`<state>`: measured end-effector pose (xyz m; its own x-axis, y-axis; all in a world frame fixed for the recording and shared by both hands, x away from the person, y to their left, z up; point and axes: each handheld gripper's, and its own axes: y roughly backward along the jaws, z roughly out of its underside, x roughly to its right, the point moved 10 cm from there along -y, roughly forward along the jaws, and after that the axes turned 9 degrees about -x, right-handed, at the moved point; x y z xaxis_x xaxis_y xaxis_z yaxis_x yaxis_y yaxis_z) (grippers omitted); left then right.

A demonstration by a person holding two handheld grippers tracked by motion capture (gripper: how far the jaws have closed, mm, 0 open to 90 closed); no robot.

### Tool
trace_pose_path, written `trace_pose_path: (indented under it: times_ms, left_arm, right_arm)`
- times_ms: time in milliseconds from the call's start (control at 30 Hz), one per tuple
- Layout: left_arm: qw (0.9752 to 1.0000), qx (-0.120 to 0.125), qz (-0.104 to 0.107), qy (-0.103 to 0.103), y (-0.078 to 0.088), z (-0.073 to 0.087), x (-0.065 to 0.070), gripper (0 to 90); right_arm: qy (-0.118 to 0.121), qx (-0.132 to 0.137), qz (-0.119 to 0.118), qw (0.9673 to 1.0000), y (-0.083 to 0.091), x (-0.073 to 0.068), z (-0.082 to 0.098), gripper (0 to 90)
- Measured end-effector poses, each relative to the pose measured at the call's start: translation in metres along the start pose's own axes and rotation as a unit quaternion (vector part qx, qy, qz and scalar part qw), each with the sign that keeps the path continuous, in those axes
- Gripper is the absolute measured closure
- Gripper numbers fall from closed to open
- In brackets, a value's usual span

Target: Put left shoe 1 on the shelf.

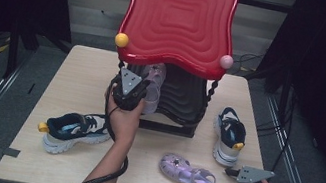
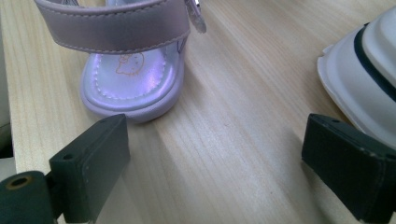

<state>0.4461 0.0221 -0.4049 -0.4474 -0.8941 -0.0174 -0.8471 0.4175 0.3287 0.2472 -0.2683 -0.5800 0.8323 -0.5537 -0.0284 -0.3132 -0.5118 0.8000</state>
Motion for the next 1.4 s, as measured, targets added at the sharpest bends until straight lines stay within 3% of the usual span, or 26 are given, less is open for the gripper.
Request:
trace_pose_path:
  times_ms: [200,433,700,833,900,1133,1400]
  left_arm:
    - [1.0,0.006,-0.006,-0.002,-0.009,-0.005,0.005,82.2]
    - [0.9993,0.02,-0.028,-0.018,-0.018,-0.012,0.008,82.2]
    - [0.9982,0.03,-0.048,-0.021,-0.028,-0.012,0.008,82.2]
    - [0.9977,0.026,-0.058,-0.023,-0.033,-0.011,0.005,82.2]
    - [0.9977,0.029,-0.06,-0.014,-0.035,-0.011,0.003,82.1]
    - [0.9972,0.029,-0.066,-0.023,-0.039,-0.009,0.002,81.8]
    - [0.9974,0.009,-0.065,-0.03,-0.04,-0.001,0.003,80.4]
  right_arm:
    - [0.0,0.0,0.0,1.0,0.0,0.0,0.0,6.9]
    - [0.0,0.0,0.0,1.0,0.0,0.0,0.0,6.9]
    - [0.0,0.0,0.0,1.0,0.0,0.0,0.0,6.9]
    - [0.0,0.0,0.0,1.0,0.0,0.0,0.0,6.9]
    - [0.0,0.0,0.0,1.0,0.0,0.0,0.0,6.9]
    - [0.0,0.0,0.0,1.0,0.0,0.0,0.0,6.9]
    - [0.0,0.0,0.0,1.0,0.0,0.0,0.0,6.9]
